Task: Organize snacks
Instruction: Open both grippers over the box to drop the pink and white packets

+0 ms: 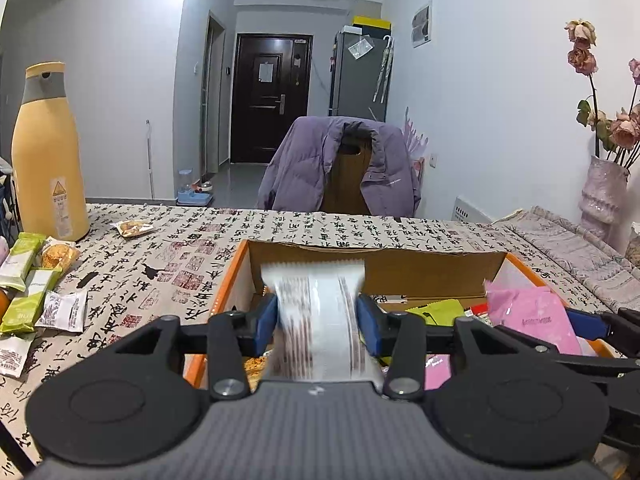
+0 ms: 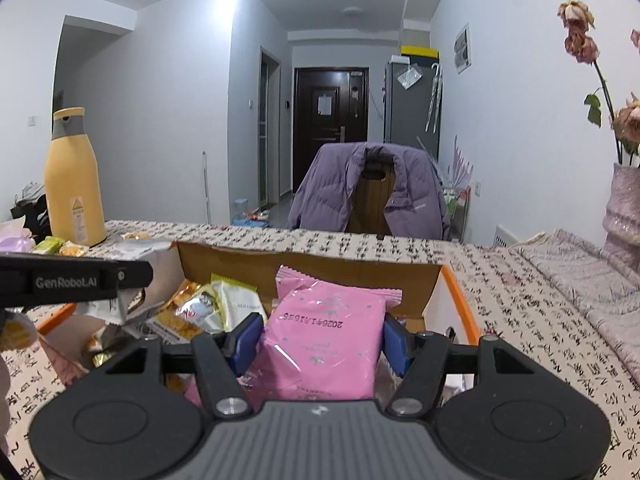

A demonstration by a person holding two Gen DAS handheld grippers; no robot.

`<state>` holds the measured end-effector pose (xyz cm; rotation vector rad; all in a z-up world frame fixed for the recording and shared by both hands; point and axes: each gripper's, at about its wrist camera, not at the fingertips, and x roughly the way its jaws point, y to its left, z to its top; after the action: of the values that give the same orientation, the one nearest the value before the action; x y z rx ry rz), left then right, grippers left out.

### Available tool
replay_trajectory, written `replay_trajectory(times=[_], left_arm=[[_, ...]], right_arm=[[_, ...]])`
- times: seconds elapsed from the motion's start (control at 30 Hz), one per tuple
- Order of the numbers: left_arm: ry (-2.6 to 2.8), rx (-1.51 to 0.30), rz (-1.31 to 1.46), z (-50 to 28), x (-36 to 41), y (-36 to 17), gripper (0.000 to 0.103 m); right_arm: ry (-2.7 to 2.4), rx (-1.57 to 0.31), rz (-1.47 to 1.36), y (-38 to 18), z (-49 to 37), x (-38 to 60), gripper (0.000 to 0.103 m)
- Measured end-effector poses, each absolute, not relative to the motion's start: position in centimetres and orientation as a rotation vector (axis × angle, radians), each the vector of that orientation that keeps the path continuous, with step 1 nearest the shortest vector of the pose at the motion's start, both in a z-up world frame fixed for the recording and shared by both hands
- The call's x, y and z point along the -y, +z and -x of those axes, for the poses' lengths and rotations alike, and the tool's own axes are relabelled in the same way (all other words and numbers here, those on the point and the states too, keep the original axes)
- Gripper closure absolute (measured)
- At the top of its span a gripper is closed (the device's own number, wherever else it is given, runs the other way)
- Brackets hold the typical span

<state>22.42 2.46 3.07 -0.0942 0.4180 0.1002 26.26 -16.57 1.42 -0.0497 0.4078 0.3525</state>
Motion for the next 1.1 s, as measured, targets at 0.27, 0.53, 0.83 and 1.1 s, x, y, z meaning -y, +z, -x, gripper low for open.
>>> replay_trajectory(times=[0.27, 0.53, 0.83, 1.1], left_arm=[[0.135, -0.358, 0.120, -21.5, -2.7, 3.6, 0.000], [0.134, -0.367, 0.142, -21.5, -2.5, 5.0, 0.000], [0.132, -0.357, 0.144, -18.9, -2.5, 7.1, 0.000], [0.132, -0.368, 0.131, -15.0, -3.2, 6.8, 0.000]], right_arm=[[0.340, -0.404, 0.020, 1.4, -26.0, 17.0, 0.000], [0.339, -0.398, 0.028, 2.3, -25.8, 16.9, 0.000], [0.331, -0.376, 0.040, 4.7, -23.2, 17.0, 0.000], [0.336, -0.391, 0.053, 4.7, -19.8, 17.2, 0.000]])
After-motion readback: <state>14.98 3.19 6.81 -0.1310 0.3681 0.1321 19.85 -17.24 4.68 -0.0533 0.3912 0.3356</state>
